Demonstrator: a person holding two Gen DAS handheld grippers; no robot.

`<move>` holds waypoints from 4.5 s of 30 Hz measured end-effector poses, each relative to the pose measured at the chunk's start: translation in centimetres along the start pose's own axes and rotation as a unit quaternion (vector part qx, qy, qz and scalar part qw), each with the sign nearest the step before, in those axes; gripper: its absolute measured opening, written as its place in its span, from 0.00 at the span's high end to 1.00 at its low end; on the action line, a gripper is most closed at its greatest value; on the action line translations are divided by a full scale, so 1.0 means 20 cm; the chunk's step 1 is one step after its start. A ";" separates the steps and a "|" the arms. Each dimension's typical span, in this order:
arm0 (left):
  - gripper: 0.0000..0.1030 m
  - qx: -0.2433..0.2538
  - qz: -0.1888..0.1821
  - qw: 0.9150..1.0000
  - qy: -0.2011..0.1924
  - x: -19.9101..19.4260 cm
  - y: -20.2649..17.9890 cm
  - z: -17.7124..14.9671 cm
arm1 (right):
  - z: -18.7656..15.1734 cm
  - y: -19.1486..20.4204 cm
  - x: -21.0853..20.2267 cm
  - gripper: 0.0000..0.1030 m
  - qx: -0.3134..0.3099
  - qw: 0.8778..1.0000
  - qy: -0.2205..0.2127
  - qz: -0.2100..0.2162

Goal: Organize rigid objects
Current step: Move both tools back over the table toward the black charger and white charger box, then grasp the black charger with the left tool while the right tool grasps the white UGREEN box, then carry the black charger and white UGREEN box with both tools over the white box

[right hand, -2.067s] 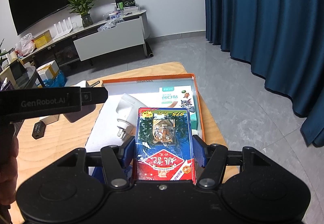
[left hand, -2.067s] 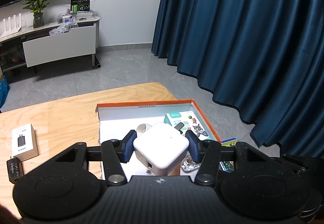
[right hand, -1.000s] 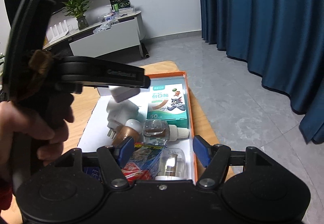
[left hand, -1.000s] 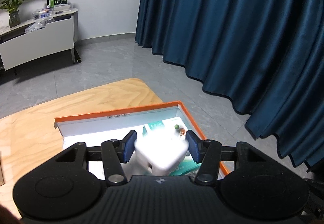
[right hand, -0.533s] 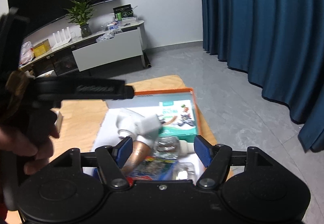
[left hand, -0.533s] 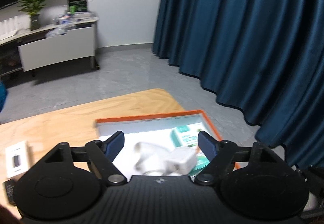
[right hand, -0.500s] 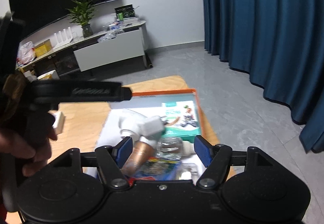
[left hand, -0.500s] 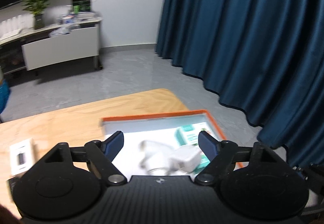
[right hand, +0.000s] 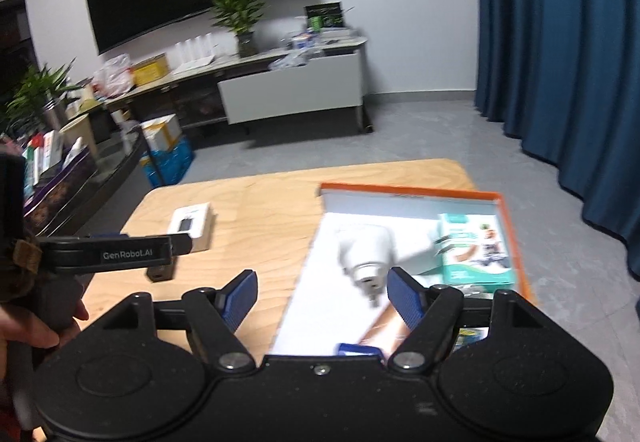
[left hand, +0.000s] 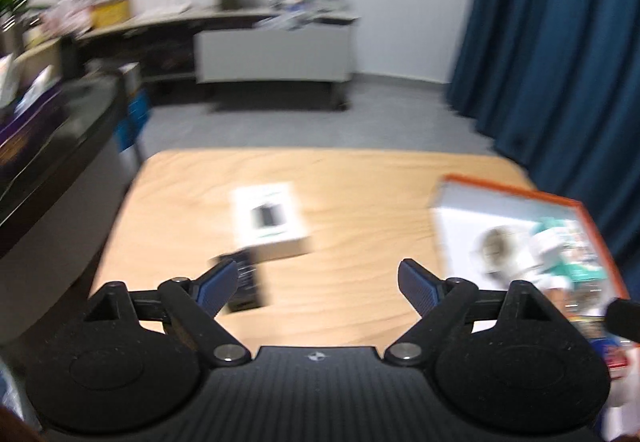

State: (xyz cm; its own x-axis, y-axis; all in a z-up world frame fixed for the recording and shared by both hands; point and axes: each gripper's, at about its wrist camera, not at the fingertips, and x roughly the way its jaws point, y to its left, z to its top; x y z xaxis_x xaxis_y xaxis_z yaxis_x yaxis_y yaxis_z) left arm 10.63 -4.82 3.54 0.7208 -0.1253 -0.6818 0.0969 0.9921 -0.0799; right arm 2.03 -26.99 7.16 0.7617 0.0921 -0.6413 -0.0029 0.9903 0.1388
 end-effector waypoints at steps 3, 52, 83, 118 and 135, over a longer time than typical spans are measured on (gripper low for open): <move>0.13 -0.017 0.025 0.999 0.016 0.04 0.09 0.00 | 0.00 0.07 0.05 0.17 -0.011 1.000 0.009 0.010; 0.65 -0.052 0.024 0.998 -0.040 0.08 0.56 -0.18 | 0.23 0.87 1.18 0.13 -0.088 0.989 0.104 0.061; 0.65 0.025 -0.081 0.991 -0.109 -0.38 -0.04 -0.21 | -0.03 0.16 -0.13 0.32 -0.029 0.996 -0.054 -0.066; 0.65 0.077 -0.139 0.982 -0.106 -0.53 -0.52 -0.31 | -0.34 -0.32 -0.59 0.32 0.054 0.988 -0.105 -0.102; 0.65 0.054 -0.128 0.985 -0.103 -0.49 -0.46 -0.29 | -0.36 -0.33 -0.57 0.32 0.067 0.988 -0.104 -0.096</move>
State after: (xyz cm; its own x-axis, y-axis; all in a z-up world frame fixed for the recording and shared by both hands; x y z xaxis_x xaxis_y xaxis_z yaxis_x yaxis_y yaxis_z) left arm -1.21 -12.67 6.72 0.7868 -0.3804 -0.4861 0.3569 0.9229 -0.1445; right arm -11.37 -33.86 8.16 0.8566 -0.1341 -0.4982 0.2303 0.9635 0.1367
